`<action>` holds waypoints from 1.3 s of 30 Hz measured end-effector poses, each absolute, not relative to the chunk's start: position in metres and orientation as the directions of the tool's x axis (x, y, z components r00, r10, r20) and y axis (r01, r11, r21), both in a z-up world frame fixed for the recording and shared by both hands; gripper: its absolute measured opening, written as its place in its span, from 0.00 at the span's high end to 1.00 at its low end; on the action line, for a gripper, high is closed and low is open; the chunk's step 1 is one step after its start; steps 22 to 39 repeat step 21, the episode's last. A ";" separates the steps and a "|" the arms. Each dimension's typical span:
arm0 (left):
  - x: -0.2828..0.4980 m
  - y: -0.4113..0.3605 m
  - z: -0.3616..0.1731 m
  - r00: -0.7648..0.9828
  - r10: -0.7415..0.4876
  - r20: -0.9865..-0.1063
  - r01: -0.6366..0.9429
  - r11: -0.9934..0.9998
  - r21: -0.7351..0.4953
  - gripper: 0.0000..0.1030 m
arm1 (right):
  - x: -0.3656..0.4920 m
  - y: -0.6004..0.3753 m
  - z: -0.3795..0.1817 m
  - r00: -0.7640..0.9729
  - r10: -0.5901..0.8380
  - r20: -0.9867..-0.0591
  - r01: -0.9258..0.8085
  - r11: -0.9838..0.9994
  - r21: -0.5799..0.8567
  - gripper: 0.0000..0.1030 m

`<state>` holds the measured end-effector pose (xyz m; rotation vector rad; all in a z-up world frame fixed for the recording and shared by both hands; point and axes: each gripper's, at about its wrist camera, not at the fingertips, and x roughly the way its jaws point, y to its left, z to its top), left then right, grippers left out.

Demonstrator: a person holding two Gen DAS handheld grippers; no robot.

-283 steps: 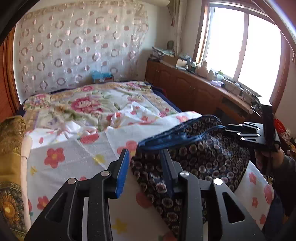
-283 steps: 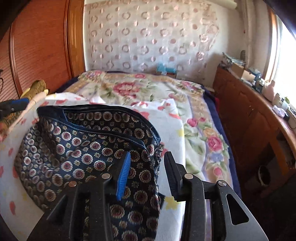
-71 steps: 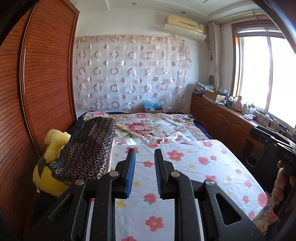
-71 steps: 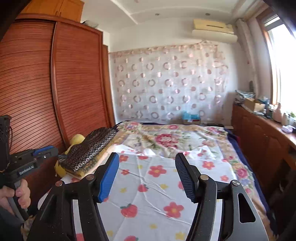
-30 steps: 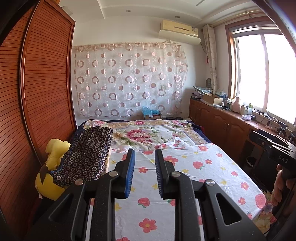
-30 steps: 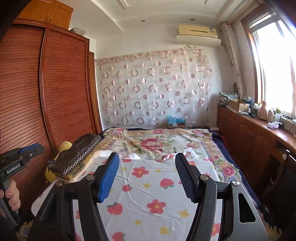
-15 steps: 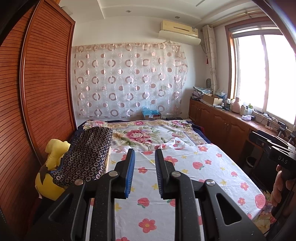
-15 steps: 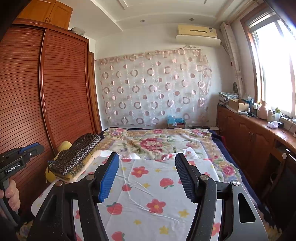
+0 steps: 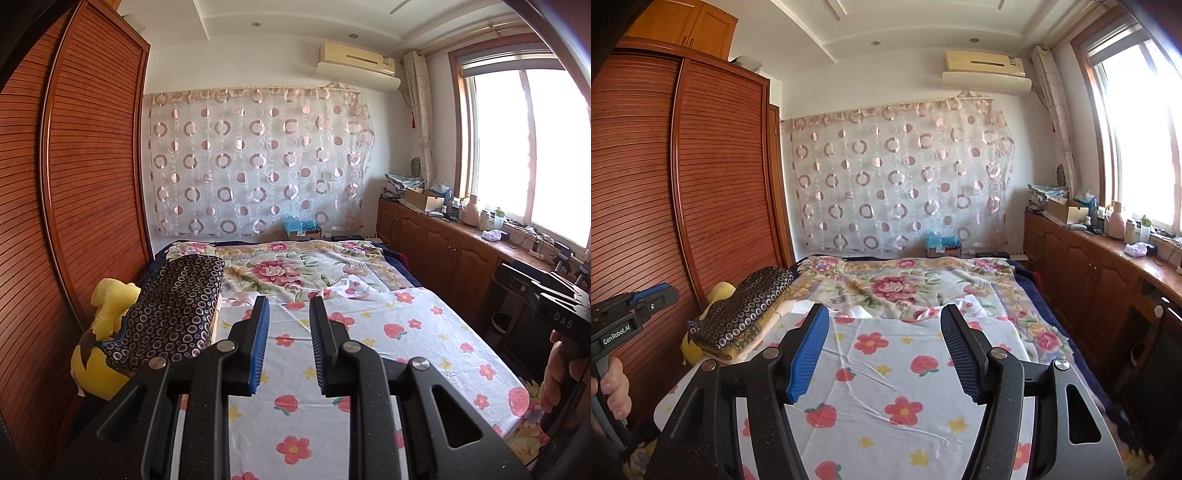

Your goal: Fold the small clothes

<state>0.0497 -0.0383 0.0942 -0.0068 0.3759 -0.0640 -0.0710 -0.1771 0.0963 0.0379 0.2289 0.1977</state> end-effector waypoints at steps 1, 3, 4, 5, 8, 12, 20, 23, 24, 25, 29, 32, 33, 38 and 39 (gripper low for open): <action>0.050 -0.038 0.095 0.928 -0.063 -0.367 0.060 0.998 -0.018 0.78 | -0.071 -0.177 0.096 0.955 0.200 -0.221 -0.191 0.980 0.061 0.37; 0.050 -0.038 0.094 0.928 -0.063 -0.366 0.060 0.998 -0.019 0.78 | -0.071 -0.178 0.096 0.954 0.202 -0.221 -0.194 0.979 0.061 0.37; 0.050 -0.037 0.095 0.929 -0.063 -0.366 0.060 0.998 -0.020 0.78 | -0.071 -0.179 0.096 0.954 0.204 -0.221 -0.195 0.979 0.059 0.37; 0.050 -0.038 0.094 0.929 -0.063 -0.366 0.060 0.998 -0.019 0.78 | -0.070 -0.180 0.097 0.954 0.203 -0.221 -0.195 0.979 0.059 0.37; 0.050 -0.038 0.096 0.929 -0.062 -0.365 0.058 0.998 -0.021 0.78 | -0.070 -0.180 0.096 0.954 0.203 -0.221 -0.195 0.979 0.059 0.37; 0.049 -0.038 0.095 0.929 -0.062 -0.364 0.059 0.998 -0.020 0.78 | -0.070 -0.182 0.097 0.954 0.205 -0.219 -0.196 0.979 0.059 0.37; 0.050 -0.038 0.095 0.929 -0.061 -0.364 0.059 0.998 -0.018 0.78 | -0.070 -0.184 0.097 0.953 0.207 -0.220 -0.199 0.978 0.057 0.37; 0.050 -0.037 0.095 0.929 -0.061 -0.364 0.058 0.998 -0.019 0.78 | -0.070 -0.183 0.097 0.953 0.207 -0.220 -0.199 0.978 0.057 0.37; 0.050 -0.037 0.095 0.929 -0.061 -0.364 0.058 0.998 -0.019 0.78 | -0.070 -0.183 0.097 0.953 0.207 -0.220 -0.199 0.978 0.057 0.37; 0.050 -0.037 0.095 0.929 -0.061 -0.364 0.058 0.998 -0.019 0.78 | -0.070 -0.183 0.097 0.953 0.207 -0.220 -0.199 0.978 0.057 0.37; 0.050 -0.037 0.095 0.929 -0.061 -0.364 0.058 0.998 -0.019 0.78 | -0.070 -0.183 0.097 0.953 0.207 -0.220 -0.199 0.978 0.057 0.37; 0.050 -0.037 0.095 0.929 -0.061 -0.364 0.058 0.998 -0.019 0.78 | -0.070 -0.183 0.097 0.953 0.207 -0.220 -0.199 0.978 0.057 0.37; 0.050 -0.037 0.095 0.929 -0.061 -0.364 0.058 0.998 -0.019 0.78 | -0.070 -0.183 0.097 0.953 0.207 -0.220 -0.199 0.978 0.057 0.37; 0.050 -0.037 0.095 0.929 -0.061 -0.364 0.058 0.998 -0.019 0.78 | -0.070 -0.183 0.097 0.953 0.207 -0.220 -0.199 0.978 0.057 0.37; 0.050 -0.037 0.095 0.929 -0.061 -0.364 0.058 0.998 -0.019 0.78 | -0.070 -0.183 0.097 0.953 0.207 -0.220 -0.199 0.978 0.057 0.37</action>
